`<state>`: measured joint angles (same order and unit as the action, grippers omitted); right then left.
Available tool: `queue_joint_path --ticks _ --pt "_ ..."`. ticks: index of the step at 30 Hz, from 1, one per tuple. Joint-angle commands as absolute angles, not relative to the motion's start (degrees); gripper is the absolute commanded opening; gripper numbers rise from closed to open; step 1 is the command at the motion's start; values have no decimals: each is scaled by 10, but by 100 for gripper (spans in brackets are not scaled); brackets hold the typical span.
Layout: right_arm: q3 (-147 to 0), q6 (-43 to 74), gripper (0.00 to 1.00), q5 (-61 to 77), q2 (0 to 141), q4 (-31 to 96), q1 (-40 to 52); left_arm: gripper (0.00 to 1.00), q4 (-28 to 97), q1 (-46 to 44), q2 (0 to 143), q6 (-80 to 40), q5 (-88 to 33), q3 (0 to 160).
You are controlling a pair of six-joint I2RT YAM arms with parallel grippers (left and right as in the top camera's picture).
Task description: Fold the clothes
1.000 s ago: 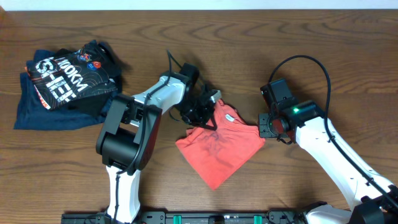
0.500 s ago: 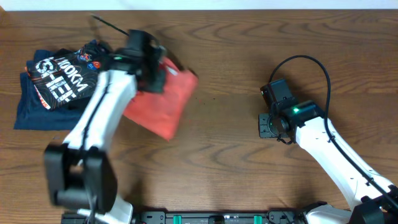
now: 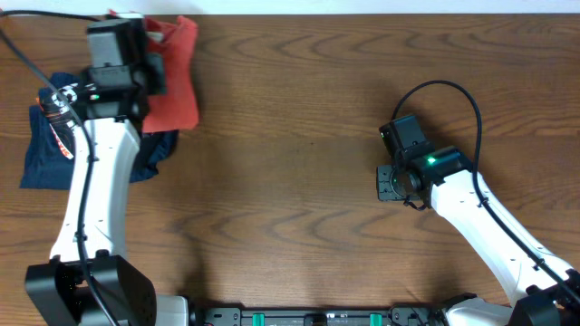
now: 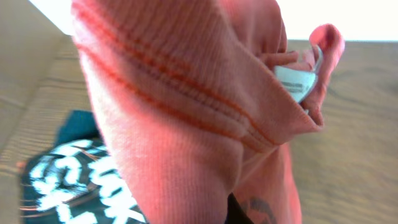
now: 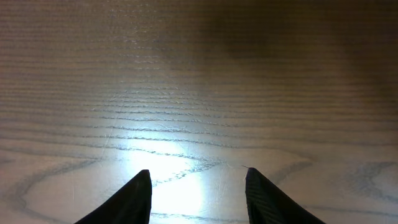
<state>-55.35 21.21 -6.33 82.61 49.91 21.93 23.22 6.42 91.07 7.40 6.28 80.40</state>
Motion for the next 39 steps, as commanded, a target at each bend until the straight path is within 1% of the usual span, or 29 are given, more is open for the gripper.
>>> queue_joint_path --ticks 1,6,13,14,15,16,17,18,19,20,24,26,27,29,30,31,35,39 --pt "-561 205 48 -73 821 498 214 6 203 104 900 78 78 816" --pt "-561 205 48 -73 821 497 214 6 184 164 905 69 77 816" --pt "-561 205 49 -73 821 497 214 6 196 232 946 40 56 816" --pt "-561 205 49 -73 821 497 214 7 197 240 952 34 56 816" --pt "-561 205 49 -73 821 498 214 17 197 248 957 25 56 816" --pt "-561 205 50 -73 821 497 214 43 199 257 964 18 53 816" --pt "-561 205 50 -73 821 498 214 59 201 261 966 18 53 816" --pt "-561 205 50 -73 821 497 214 80 203 266 968 18 50 816" --pt "-561 205 50 -73 821 497 214 94 206 269 968 17 50 816" --pt "-561 205 50 -73 821 498 214 98 207 272 968 13 50 816" --pt "-561 205 50 -73 821 498 214 98 207 272 956 -25 47 816" --pt "-561 205 53 -73 821 495 214 98 208 268 946 -34 0 816" --pt "-561 205 59 -73 821 489 214 98 209 264 940 -34 -37 816" --pt "-561 205 74 -66 821 469 214 98 215 253 934 -36 -101 816" --pt "-561 206 85 -55 821 451 214 98 221 243 931 -36 -132 816" --pt "-561 206 99 -44 821 432 214 98 229 230 930 -36 -149 816" --pt "-561 206 99 -19 821 347 214 98 289 149 929 -26 -152 816" --pt "-561 205 99 -28 821 265 207 98 369 51 929 -27 -113 816"
